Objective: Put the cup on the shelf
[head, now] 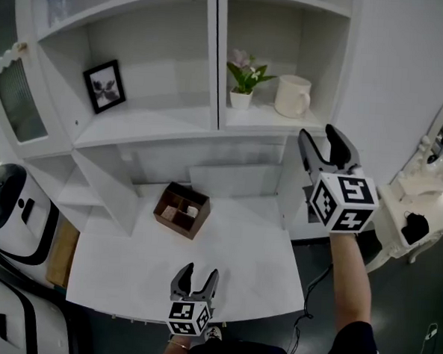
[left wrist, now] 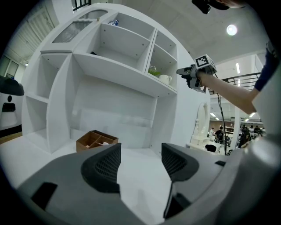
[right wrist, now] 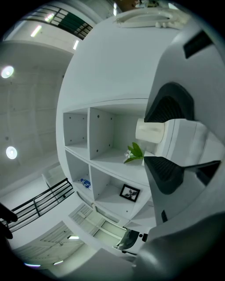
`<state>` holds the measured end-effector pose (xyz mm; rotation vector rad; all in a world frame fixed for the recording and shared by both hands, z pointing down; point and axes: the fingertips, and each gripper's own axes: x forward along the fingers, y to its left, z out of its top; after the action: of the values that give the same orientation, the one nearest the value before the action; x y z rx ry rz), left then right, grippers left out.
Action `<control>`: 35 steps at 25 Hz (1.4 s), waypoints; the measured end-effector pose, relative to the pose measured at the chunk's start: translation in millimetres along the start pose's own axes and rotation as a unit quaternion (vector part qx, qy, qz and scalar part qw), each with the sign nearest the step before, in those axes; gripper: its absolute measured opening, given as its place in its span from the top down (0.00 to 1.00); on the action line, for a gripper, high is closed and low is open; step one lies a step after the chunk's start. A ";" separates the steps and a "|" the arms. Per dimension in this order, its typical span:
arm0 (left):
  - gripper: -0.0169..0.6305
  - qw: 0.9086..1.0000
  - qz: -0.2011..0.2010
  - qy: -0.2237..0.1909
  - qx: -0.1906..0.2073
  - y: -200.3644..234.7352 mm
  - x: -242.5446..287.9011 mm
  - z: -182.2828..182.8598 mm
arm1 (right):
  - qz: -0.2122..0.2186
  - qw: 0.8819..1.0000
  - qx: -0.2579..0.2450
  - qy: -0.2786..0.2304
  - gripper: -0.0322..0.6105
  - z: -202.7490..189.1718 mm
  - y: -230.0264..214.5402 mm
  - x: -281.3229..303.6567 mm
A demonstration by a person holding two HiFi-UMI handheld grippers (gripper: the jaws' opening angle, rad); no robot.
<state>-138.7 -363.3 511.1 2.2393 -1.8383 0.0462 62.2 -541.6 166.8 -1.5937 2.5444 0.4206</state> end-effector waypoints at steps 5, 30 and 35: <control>0.55 1.000 0.000 -0.003 0.004 -5.4 -2.5 1.9 | 0.008 1.000 -0.011 0.002 0.56 -11.7 10.4 -26.6; 0.55 0.997 -0.058 -0.022 0.036 -48.4 -18.4 -10.9 | 0.053 0.997 -0.007 0.064 0.56 -186.2 100.2 -174.8; 0.55 0.996 -0.079 -0.011 0.037 -51.5 -22.6 -28.8 | 0.053 0.990 0.003 0.131 0.56 -238.2 123.6 -211.9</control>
<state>-89.6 -326.4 526.4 2.4379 -1.6909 0.0616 58.2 -376.6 466.4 -1.6140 2.8278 0.2250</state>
